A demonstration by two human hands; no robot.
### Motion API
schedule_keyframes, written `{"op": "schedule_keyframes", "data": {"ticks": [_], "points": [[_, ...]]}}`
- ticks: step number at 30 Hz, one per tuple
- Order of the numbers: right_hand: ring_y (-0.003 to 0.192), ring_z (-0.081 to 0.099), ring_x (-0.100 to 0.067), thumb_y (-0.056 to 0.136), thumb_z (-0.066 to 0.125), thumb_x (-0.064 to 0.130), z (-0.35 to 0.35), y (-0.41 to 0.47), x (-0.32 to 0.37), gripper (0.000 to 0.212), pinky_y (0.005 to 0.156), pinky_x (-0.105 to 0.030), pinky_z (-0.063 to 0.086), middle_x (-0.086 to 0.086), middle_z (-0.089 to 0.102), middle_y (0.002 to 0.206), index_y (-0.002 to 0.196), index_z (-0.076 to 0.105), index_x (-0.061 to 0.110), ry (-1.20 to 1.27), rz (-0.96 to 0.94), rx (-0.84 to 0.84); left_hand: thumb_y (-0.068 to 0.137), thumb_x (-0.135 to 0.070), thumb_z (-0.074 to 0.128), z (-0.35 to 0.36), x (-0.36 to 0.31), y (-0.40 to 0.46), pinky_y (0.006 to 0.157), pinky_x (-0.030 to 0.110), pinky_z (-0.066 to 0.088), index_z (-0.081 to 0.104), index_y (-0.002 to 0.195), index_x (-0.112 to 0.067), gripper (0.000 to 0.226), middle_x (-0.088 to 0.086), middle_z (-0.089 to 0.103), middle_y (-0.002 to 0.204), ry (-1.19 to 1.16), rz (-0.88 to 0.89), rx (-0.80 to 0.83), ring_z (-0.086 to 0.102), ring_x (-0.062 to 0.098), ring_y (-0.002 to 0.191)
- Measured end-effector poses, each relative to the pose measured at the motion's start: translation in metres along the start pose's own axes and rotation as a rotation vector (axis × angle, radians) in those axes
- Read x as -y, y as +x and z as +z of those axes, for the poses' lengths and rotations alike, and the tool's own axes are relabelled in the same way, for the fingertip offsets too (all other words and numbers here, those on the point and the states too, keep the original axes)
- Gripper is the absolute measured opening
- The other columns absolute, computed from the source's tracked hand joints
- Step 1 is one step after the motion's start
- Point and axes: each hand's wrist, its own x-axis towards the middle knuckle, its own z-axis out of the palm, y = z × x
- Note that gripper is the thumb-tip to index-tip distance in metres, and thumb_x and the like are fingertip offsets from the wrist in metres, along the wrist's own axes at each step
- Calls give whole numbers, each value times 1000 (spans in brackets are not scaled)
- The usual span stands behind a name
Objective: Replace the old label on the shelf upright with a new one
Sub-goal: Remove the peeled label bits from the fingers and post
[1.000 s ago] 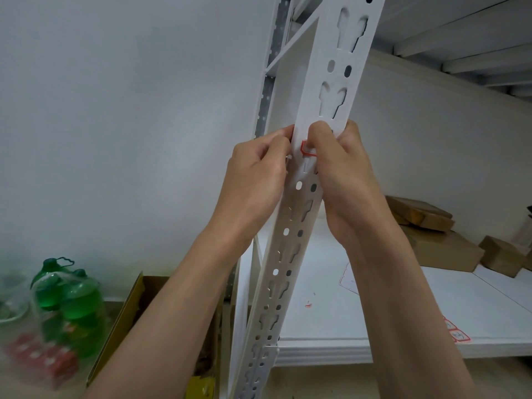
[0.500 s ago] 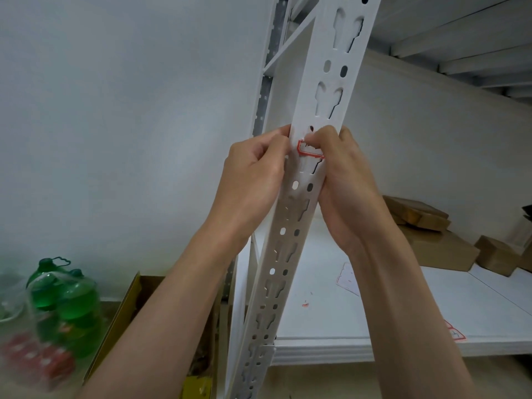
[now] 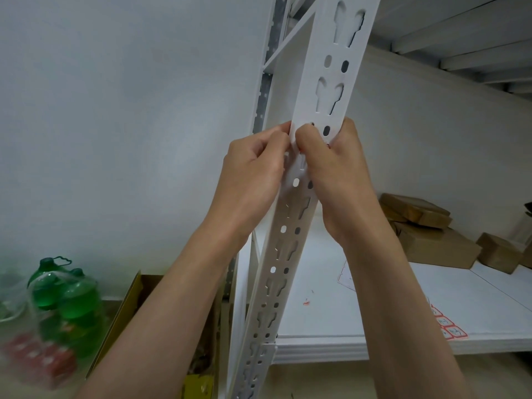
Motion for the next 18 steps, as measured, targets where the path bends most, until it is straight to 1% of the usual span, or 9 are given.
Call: {"op": "schedule_keyframes", "data": {"ticks": [2, 5, 7, 8, 10, 11, 13, 15, 18], "points": [[81, 61, -7, 92, 53, 31, 0, 0, 1, 33, 61, -19, 47, 2, 60, 99, 117, 51, 10, 1, 5, 2, 107, -24, 42, 0, 0, 0, 85, 26, 60, 75, 91, -39, 40, -9, 77, 93, 0, 5, 1, 72, 8, 90], [87, 63, -7, 97, 52, 28, -2, -2, 1, 21, 64, -19, 48, 4, 61, 103, 115, 50, 17, 28, 49, 14, 107, -24, 42, 0, -2, 0, 83, 17, 58, 72, 92, -45, 40, -18, 76, 92, 3, -3, -3, 71, 0, 91], [77, 62, 1, 99, 49, 27, -5, -4, 1, 10, 57, -14, 47, 7, 59, 93, 107, 50, 21, 95, 115, 29, 108, -22, 42, 0, -2, -1, 84, 17, 57, 74, 97, -42, 39, -19, 76, 92, -1, -9, 4, 71, 0, 91], [70, 61, 1, 100, 47, 27, -7, -5, 2, 8, 54, -14, 46, 7, 58, 88, 102, 50, 20, 142, 153, 36, 108, -21, 41, 0, -3, -1, 83, 15, 57, 74, 93, -42, 41, -20, 76, 89, 0, -8, 7, 71, 0, 89], [70, 57, -4, 101, 43, 28, -9, -6, 4, 13, 58, -20, 45, 5, 55, 83, 100, 50, 17, 216, 206, 55, 108, -20, 41, 0, -4, -1, 79, 15, 56, 71, 81, -42, 47, -23, 75, 82, 10, -4, 3, 71, 1, 85], [72, 56, -5, 101, 42, 28, -10, -6, 5, 14, 60, -22, 44, 4, 55, 83, 102, 50, 16, 217, 211, 61, 107, -19, 41, 0, -3, -1, 81, 19, 56, 71, 78, -41, 47, -21, 75, 82, 12, 0, 4, 71, 4, 85], [74, 57, -5, 101, 44, 29, -9, -7, 5, 13, 61, -20, 46, 6, 57, 84, 103, 50, 18, 206, 199, 59, 107, -19, 41, 0, -2, -1, 84, 24, 56, 72, 81, -40, 45, -17, 76, 86, 7, 6, 6, 71, 7, 87], [78, 61, -5, 100, 48, 29, -7, -7, 6, 11, 61, -18, 48, 7, 61, 89, 106, 51, 21, 201, 190, 47, 107, -20, 42, 0, -2, -1, 82, 20, 58, 73, 88, -42, 42, -18, 76, 88, -2, 10, 3, 71, 3, 87], [92, 65, -13, 96, 52, 26, -2, -7, 7, 19, 70, -26, 50, 1, 64, 101, 114, 52, 18, 183, 166, 11, 108, -23, 43, 0, -3, -1, 75, 9, 53, 71, 89, -46, 40, -26, 74, 83, 1, 8, 0, 70, -6, 85]]}}
